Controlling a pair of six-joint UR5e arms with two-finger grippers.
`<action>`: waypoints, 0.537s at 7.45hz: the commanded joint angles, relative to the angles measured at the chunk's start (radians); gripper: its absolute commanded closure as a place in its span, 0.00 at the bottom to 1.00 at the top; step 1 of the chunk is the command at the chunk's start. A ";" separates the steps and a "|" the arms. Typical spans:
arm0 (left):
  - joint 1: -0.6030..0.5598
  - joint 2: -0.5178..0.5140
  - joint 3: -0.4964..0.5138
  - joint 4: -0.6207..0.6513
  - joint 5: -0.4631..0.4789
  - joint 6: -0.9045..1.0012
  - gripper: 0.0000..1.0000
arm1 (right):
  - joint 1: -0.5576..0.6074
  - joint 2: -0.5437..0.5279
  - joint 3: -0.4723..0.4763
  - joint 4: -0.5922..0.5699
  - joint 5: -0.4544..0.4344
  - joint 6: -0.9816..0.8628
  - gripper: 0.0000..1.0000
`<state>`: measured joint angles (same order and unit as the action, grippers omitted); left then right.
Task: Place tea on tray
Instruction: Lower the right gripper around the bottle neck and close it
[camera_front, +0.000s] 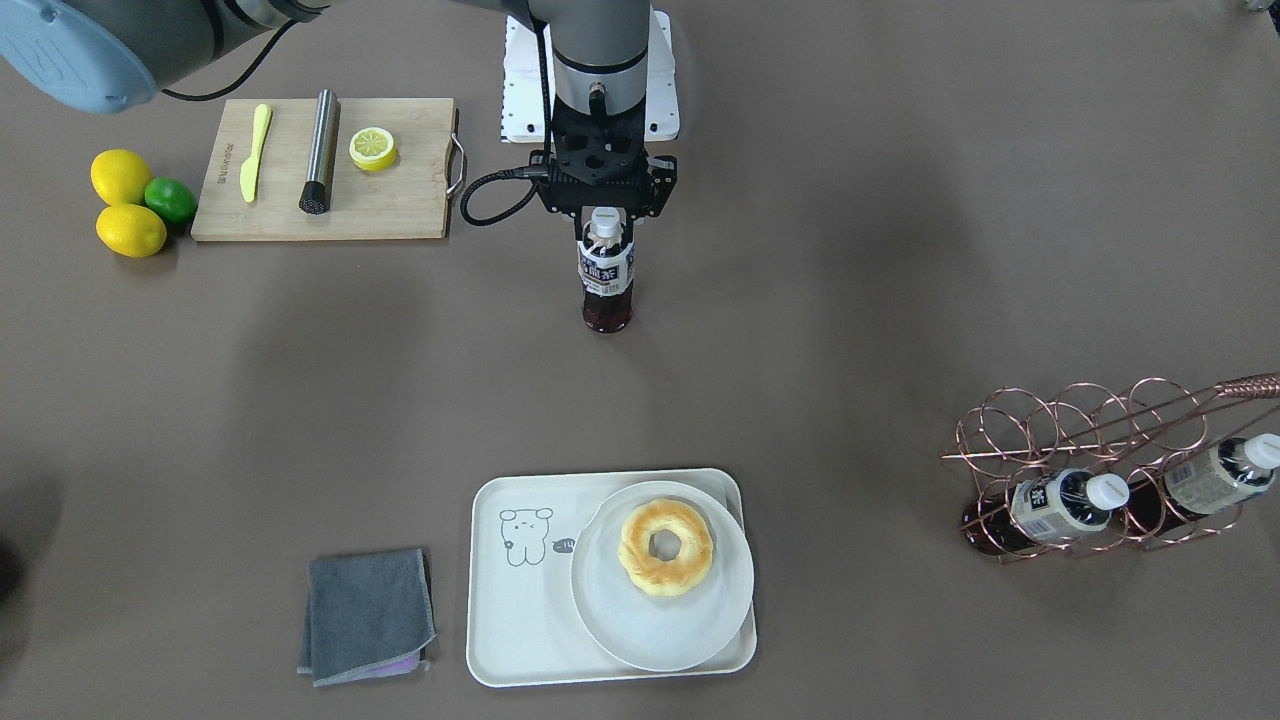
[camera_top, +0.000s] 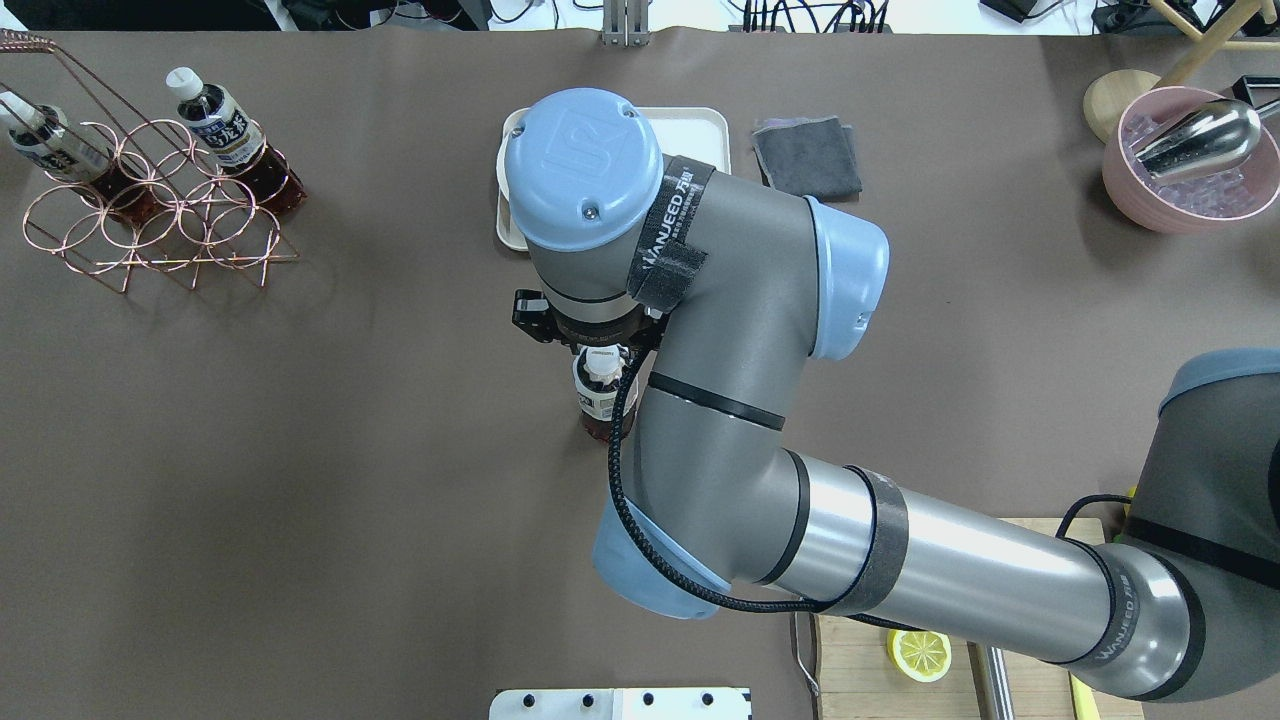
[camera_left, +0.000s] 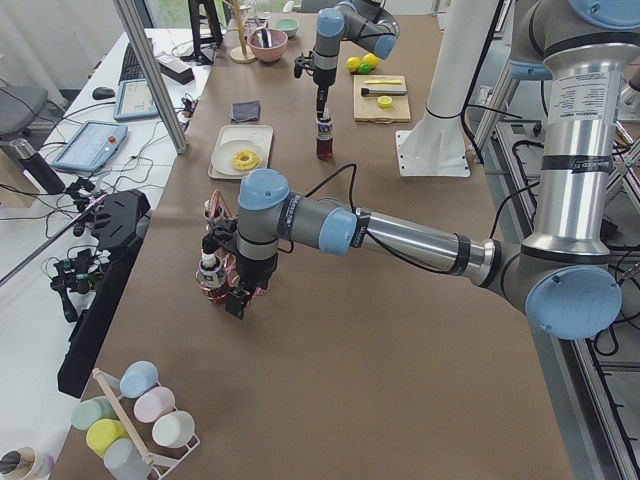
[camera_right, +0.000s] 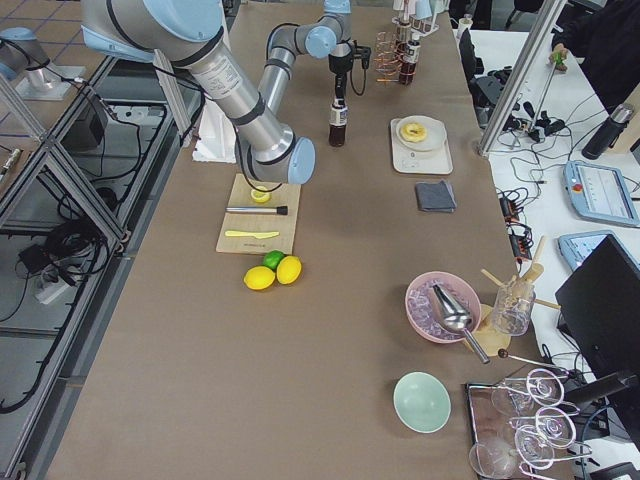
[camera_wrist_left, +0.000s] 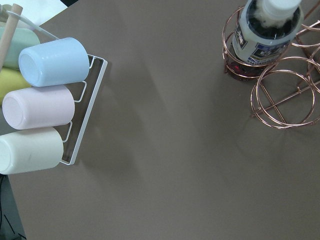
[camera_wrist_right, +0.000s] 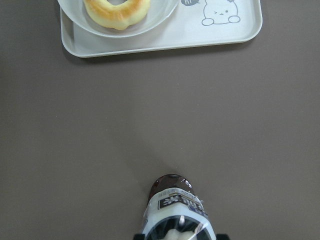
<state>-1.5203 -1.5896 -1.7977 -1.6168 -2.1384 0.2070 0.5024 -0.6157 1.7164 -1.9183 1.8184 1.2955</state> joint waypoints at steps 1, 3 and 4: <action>0.000 0.000 0.001 0.000 0.000 0.000 0.02 | -0.005 0.002 0.000 0.001 -0.001 0.022 1.00; 0.000 0.000 0.003 0.000 0.000 0.000 0.02 | -0.004 0.008 0.002 0.001 0.002 0.022 1.00; 0.000 0.000 0.001 0.000 0.000 0.000 0.02 | 0.025 0.011 0.021 -0.005 0.021 0.016 1.00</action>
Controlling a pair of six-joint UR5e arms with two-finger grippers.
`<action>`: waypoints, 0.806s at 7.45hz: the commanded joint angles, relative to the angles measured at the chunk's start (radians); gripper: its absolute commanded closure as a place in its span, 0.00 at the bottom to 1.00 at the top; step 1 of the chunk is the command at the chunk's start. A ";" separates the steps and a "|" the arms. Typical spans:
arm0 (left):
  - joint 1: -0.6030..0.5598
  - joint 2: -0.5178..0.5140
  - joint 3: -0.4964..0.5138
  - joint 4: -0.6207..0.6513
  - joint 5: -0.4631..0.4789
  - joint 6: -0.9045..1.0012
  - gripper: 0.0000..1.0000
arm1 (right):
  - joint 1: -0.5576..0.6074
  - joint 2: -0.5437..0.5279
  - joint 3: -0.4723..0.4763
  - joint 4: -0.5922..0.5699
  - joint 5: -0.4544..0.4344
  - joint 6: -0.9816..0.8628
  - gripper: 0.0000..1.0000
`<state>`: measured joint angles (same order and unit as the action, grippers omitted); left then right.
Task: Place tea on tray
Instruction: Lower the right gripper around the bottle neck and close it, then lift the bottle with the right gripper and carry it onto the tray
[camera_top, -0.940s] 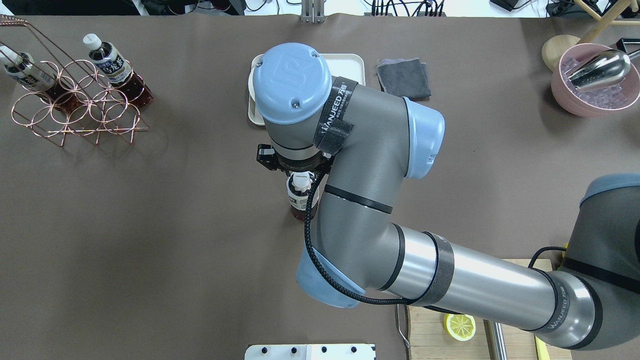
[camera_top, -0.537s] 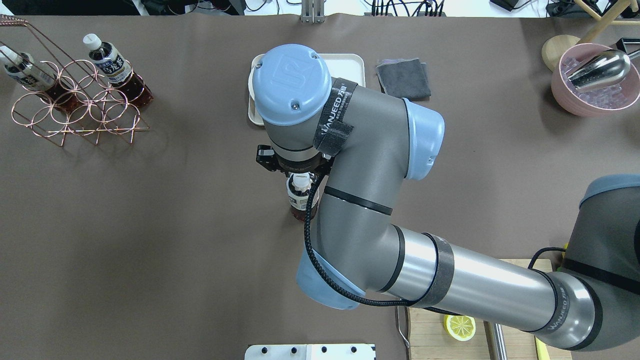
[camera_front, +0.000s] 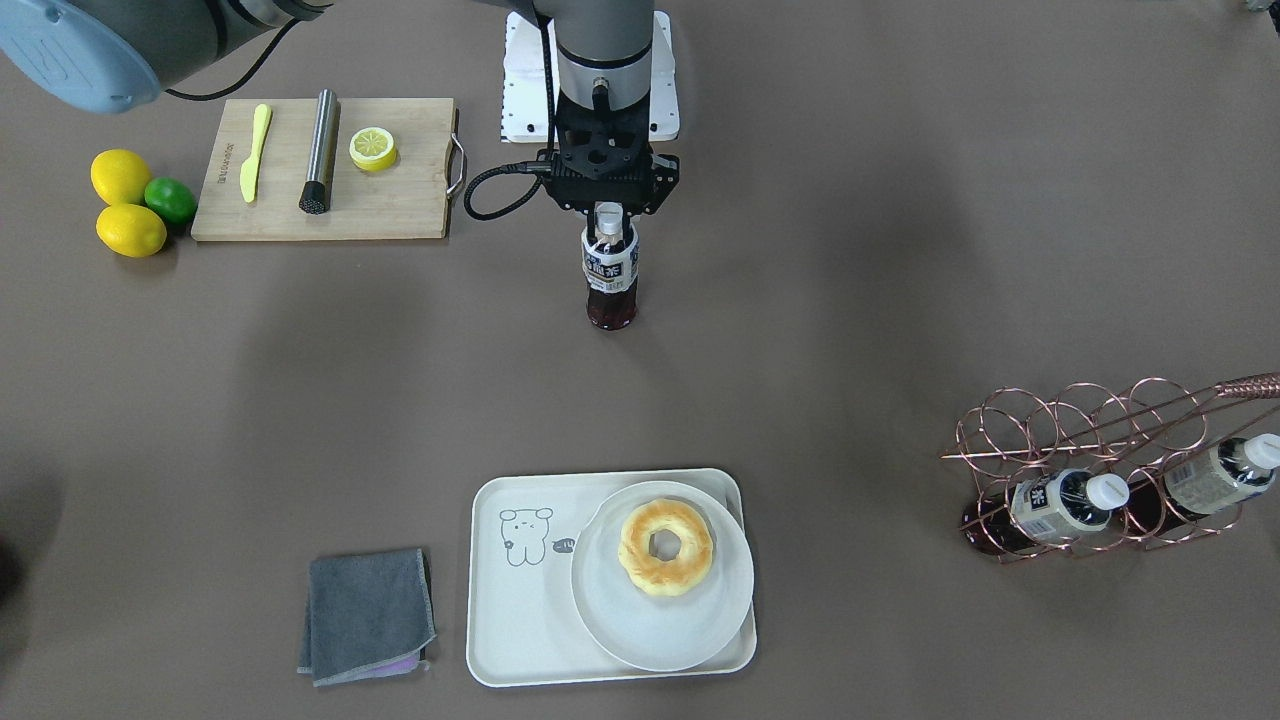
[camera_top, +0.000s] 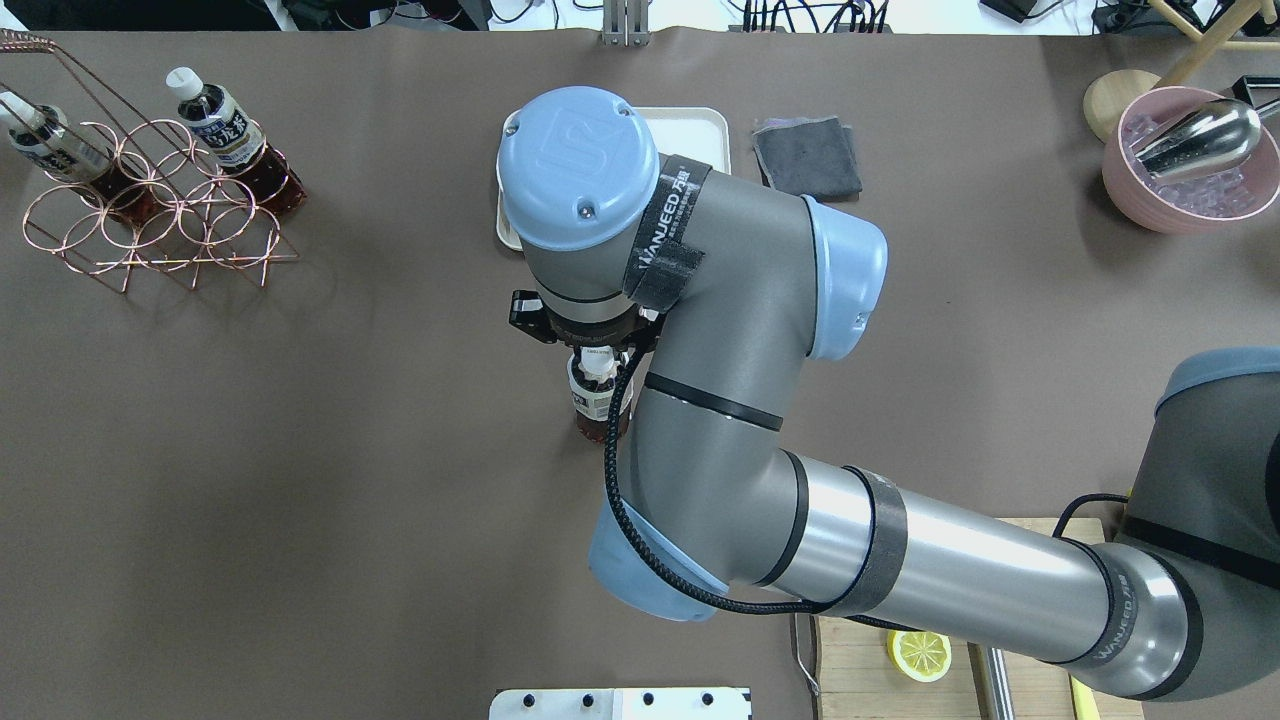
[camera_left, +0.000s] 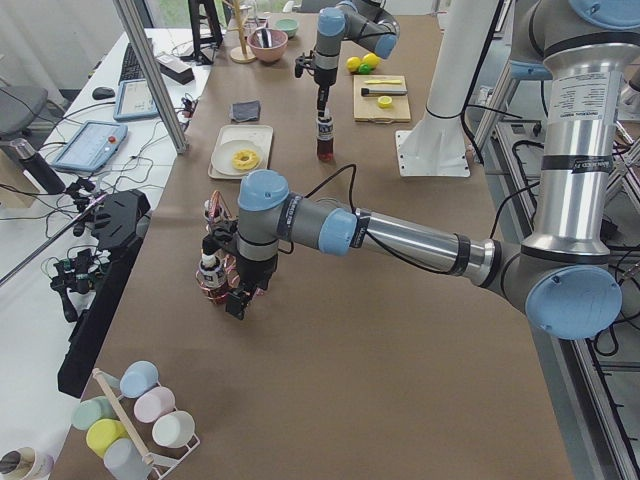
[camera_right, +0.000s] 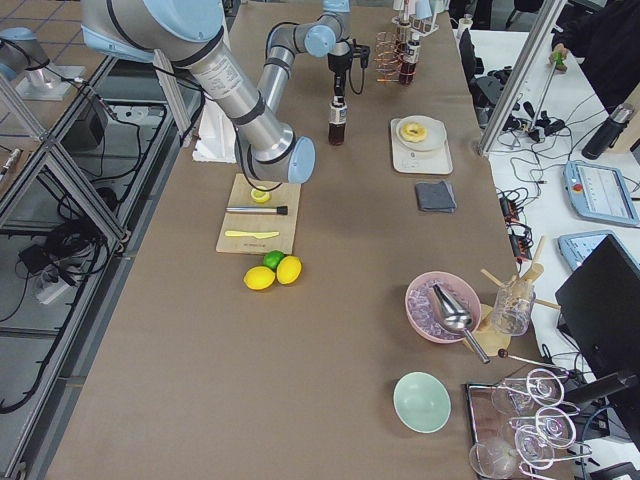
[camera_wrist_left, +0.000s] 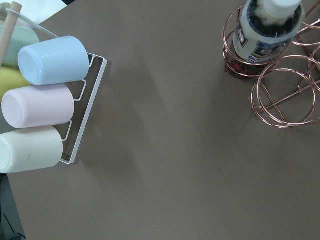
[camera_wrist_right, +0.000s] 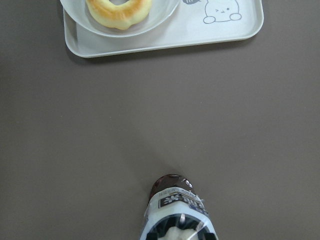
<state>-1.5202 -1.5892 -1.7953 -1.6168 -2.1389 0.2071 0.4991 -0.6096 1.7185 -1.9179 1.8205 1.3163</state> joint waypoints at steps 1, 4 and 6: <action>0.000 0.000 -0.001 0.000 0.001 0.000 0.02 | 0.076 0.019 0.035 -0.029 0.076 -0.014 1.00; 0.000 0.000 0.001 0.000 0.001 0.000 0.02 | 0.131 0.024 0.009 -0.027 0.089 -0.086 1.00; 0.000 0.000 0.004 -0.002 0.001 -0.002 0.02 | 0.214 0.027 -0.054 -0.018 0.126 -0.165 1.00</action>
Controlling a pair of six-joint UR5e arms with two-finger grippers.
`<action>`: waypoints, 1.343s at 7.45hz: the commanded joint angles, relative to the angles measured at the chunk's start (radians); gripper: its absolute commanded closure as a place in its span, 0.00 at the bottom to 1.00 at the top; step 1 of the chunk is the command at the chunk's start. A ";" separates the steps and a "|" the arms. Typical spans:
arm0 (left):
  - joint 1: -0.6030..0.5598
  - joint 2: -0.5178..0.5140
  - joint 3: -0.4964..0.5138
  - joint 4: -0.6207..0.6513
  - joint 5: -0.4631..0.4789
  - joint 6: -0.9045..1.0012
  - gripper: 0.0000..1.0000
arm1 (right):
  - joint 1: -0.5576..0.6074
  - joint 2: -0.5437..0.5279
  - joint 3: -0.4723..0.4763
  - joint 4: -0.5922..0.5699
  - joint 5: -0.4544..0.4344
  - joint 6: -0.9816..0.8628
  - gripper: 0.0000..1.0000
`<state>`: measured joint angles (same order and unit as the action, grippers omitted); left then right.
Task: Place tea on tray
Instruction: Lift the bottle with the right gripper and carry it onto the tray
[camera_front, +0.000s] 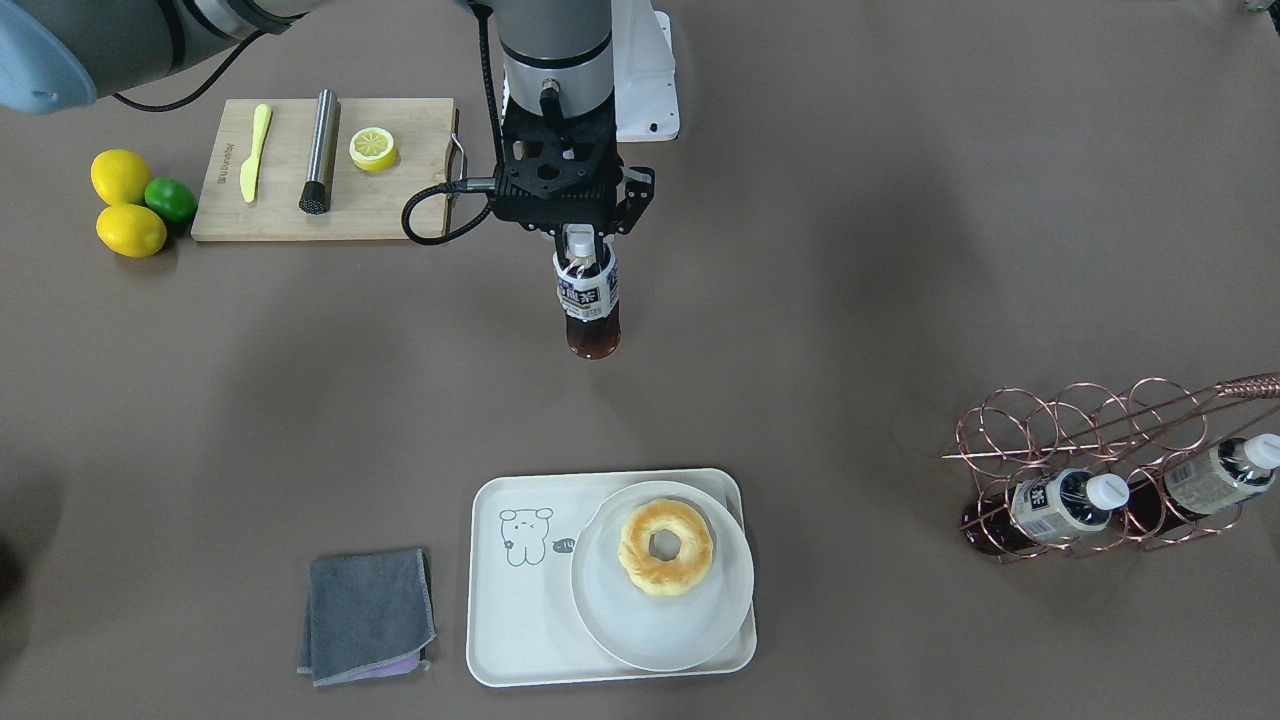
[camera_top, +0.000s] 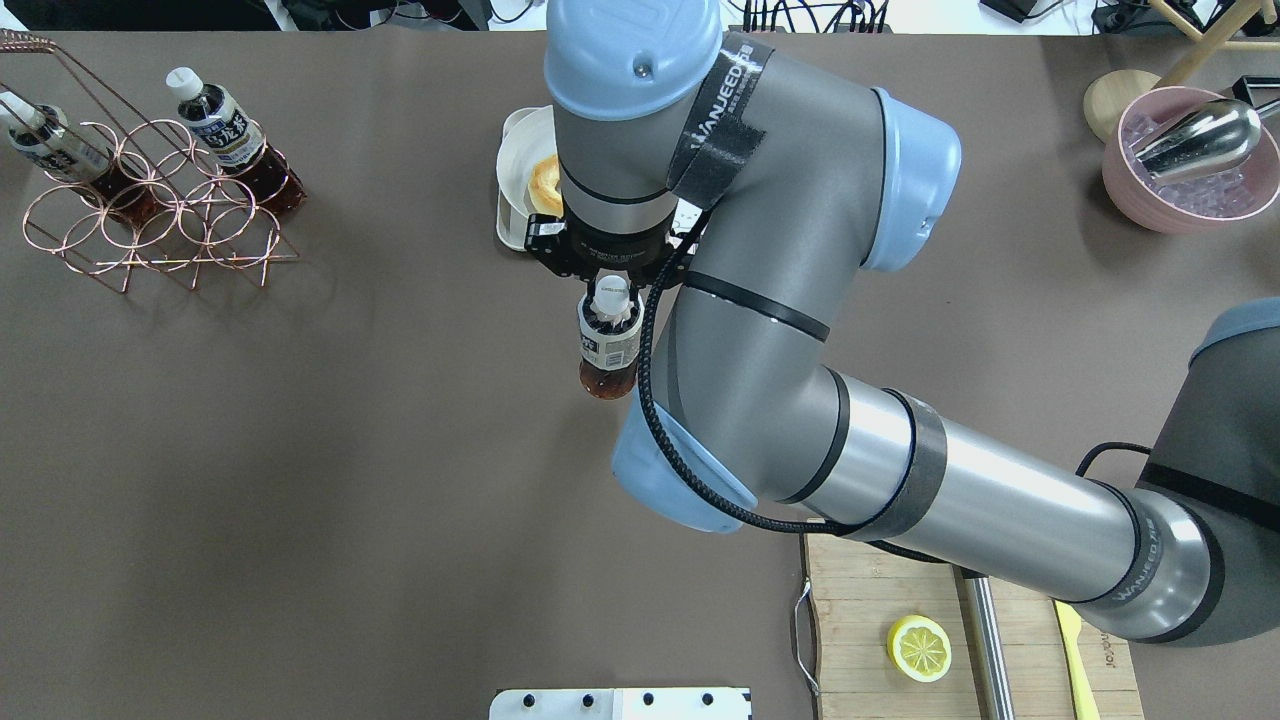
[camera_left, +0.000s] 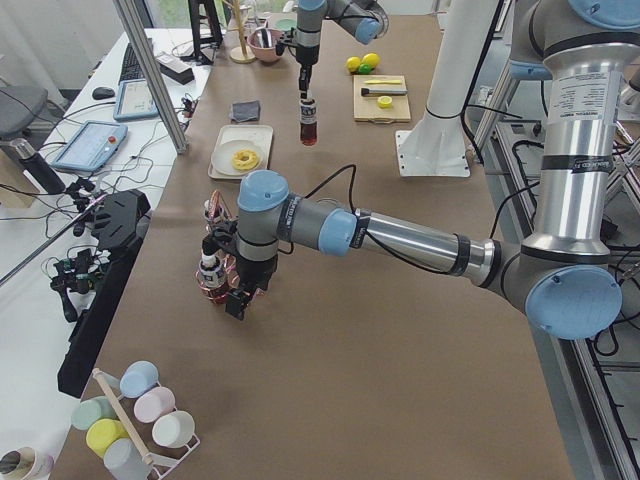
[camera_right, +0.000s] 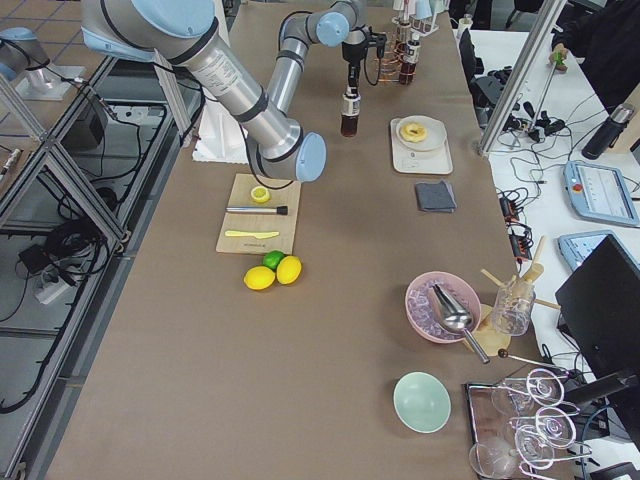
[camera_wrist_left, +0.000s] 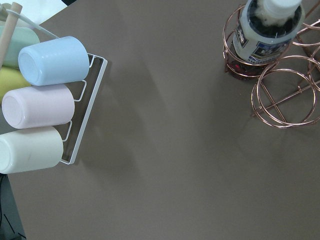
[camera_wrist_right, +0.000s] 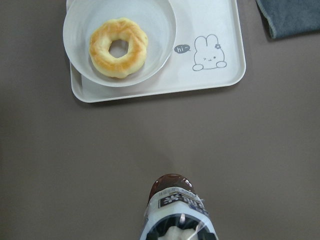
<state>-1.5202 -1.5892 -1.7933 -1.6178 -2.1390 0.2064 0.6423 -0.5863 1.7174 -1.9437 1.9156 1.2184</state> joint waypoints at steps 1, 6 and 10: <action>0.000 0.000 0.002 -0.001 -0.001 -0.001 0.02 | 0.114 0.003 -0.092 0.021 0.049 -0.132 1.00; 0.002 -0.018 0.012 0.001 0.001 -0.007 0.02 | 0.276 0.128 -0.473 0.224 0.166 -0.279 1.00; 0.003 -0.022 0.018 -0.001 0.001 -0.002 0.02 | 0.272 0.129 -0.565 0.302 0.163 -0.298 1.00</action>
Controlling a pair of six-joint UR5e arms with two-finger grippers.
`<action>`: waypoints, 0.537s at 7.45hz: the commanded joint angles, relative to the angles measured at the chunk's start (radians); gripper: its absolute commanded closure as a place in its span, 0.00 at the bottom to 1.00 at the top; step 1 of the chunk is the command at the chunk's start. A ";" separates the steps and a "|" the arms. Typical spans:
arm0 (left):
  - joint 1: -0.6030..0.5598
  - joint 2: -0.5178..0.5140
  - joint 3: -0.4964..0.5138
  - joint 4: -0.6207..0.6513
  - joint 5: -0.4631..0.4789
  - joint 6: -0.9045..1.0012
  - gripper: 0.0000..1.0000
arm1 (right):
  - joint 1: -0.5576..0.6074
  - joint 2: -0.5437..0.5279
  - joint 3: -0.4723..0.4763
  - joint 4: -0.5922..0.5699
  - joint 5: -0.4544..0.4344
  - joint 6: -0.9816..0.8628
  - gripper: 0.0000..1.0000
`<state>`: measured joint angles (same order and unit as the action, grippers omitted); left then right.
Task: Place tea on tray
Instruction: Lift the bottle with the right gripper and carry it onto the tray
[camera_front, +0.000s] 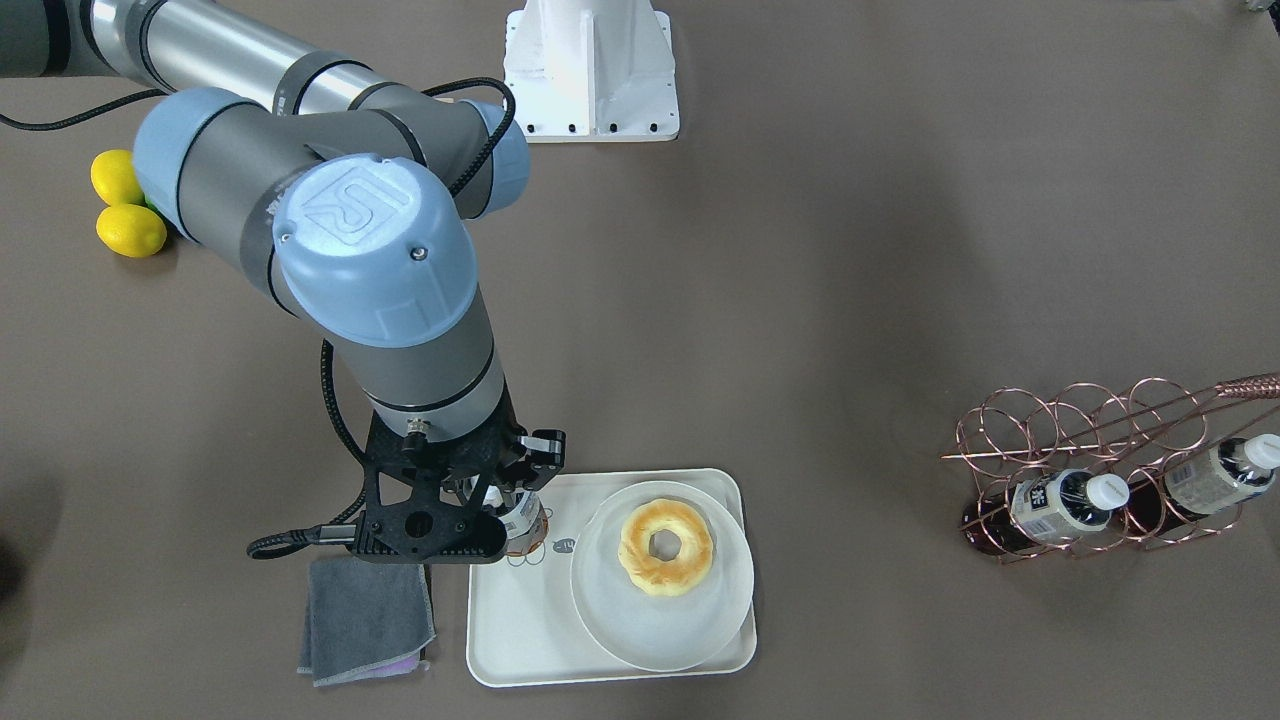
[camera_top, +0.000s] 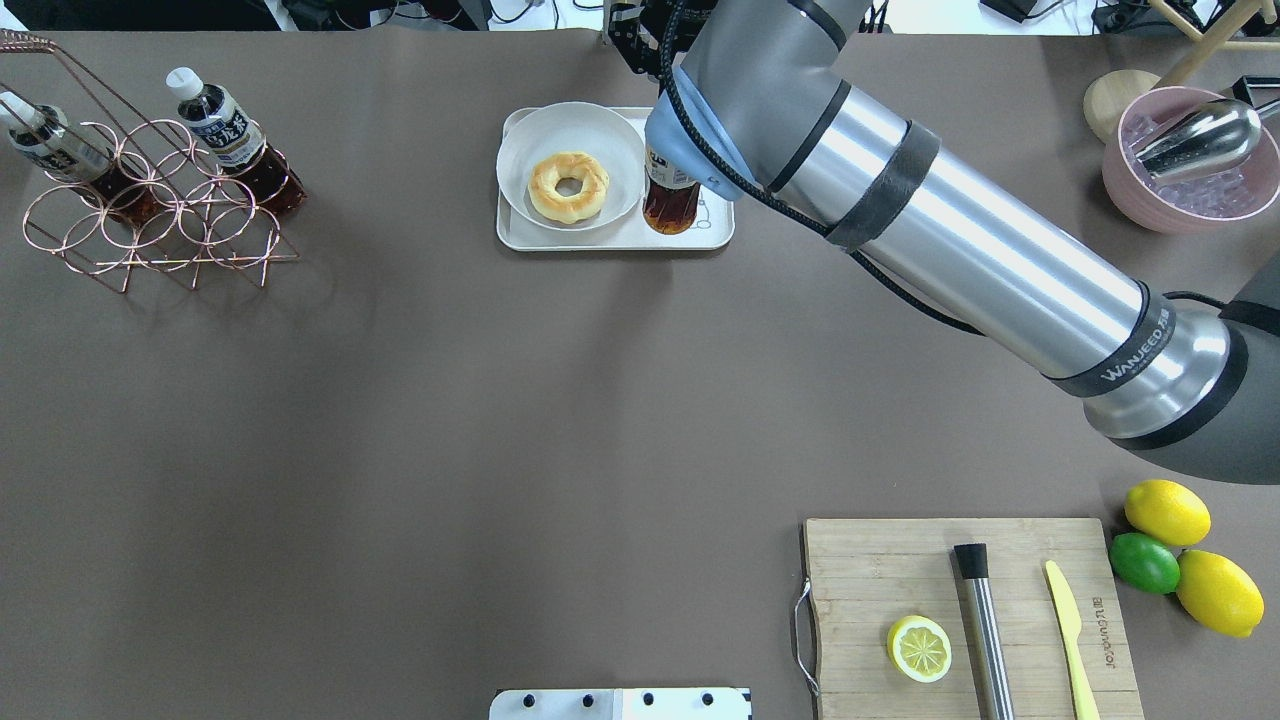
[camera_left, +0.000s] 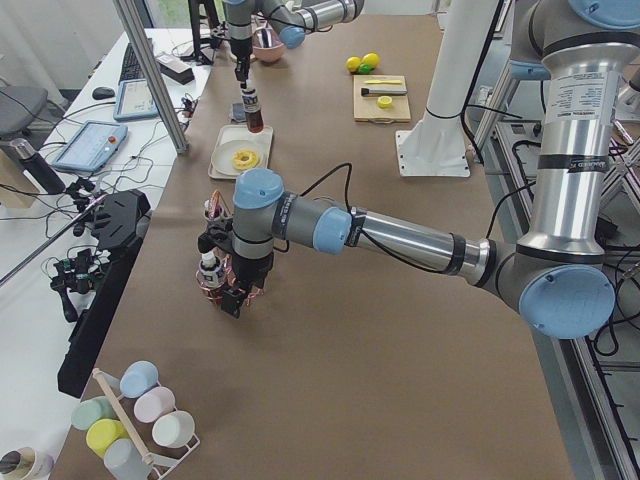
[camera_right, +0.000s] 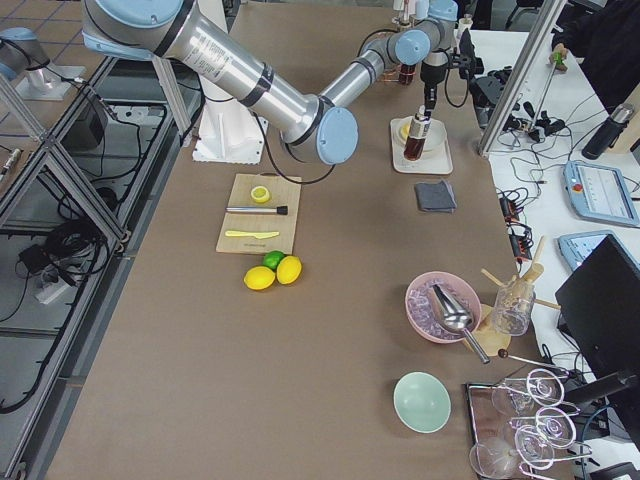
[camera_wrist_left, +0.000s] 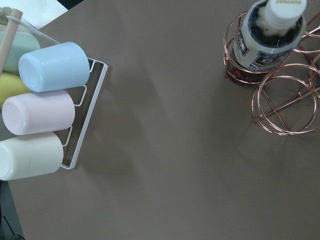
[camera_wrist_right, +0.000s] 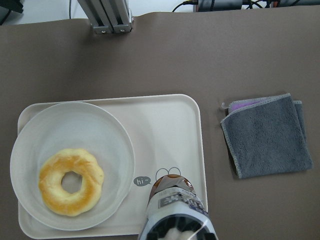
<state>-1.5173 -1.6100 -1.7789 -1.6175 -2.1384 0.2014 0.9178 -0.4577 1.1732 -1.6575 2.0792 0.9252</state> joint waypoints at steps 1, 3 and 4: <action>0.000 -0.001 0.003 -0.001 0.000 0.003 0.02 | -0.005 0.001 -0.023 0.016 -0.004 -0.006 1.00; 0.000 -0.001 0.004 -0.001 0.000 0.003 0.02 | -0.005 0.001 -0.071 0.084 -0.011 -0.006 1.00; 0.000 -0.001 0.004 -0.001 0.000 0.003 0.02 | -0.004 0.001 -0.104 0.128 -0.011 -0.006 1.00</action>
<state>-1.5171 -1.6107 -1.7753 -1.6183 -2.1384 0.2040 0.9132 -0.4571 1.1227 -1.6038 2.0705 0.9186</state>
